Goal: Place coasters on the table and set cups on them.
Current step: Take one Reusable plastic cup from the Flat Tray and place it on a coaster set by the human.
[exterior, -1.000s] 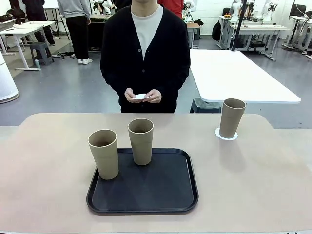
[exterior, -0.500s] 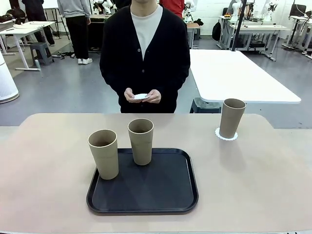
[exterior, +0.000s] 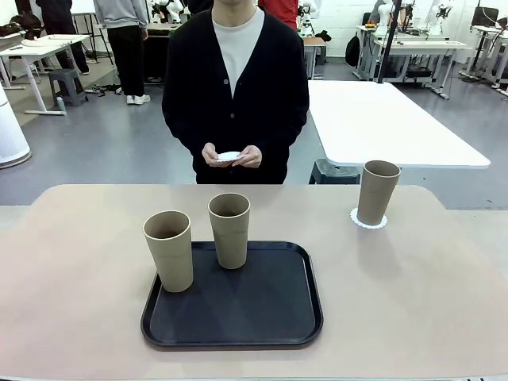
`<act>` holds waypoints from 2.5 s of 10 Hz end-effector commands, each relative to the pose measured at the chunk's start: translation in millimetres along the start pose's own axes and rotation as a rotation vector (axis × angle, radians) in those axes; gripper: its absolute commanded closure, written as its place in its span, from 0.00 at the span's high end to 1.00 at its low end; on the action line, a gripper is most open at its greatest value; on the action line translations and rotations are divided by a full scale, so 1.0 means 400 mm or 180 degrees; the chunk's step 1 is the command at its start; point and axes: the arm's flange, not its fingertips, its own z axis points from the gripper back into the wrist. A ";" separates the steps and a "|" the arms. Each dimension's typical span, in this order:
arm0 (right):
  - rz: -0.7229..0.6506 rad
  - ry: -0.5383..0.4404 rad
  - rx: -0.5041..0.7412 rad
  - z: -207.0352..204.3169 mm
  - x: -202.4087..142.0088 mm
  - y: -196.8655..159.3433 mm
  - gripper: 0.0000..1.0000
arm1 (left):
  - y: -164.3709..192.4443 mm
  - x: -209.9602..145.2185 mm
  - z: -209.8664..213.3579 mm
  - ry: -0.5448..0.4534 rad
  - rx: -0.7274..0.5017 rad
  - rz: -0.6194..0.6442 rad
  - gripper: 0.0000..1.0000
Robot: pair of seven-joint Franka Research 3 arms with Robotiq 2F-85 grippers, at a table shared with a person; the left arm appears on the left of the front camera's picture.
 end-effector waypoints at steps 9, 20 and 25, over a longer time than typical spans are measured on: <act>0.0016 -0.0043 0.0002 -0.012 -0.018 -0.003 1.00 | -0.001 -0.001 0.003 -0.0016 -0.0029 -0.0024 1.00; 0.0016 -0.0043 0.0002 -0.012 -0.018 -0.003 1.00 | -0.001 -0.001 0.003 -0.0016 -0.0029 -0.0024 1.00; 0.0016 -0.0043 0.0002 -0.012 -0.018 -0.003 1.00 | -0.001 -0.001 0.003 -0.0016 -0.0029 -0.0024 1.00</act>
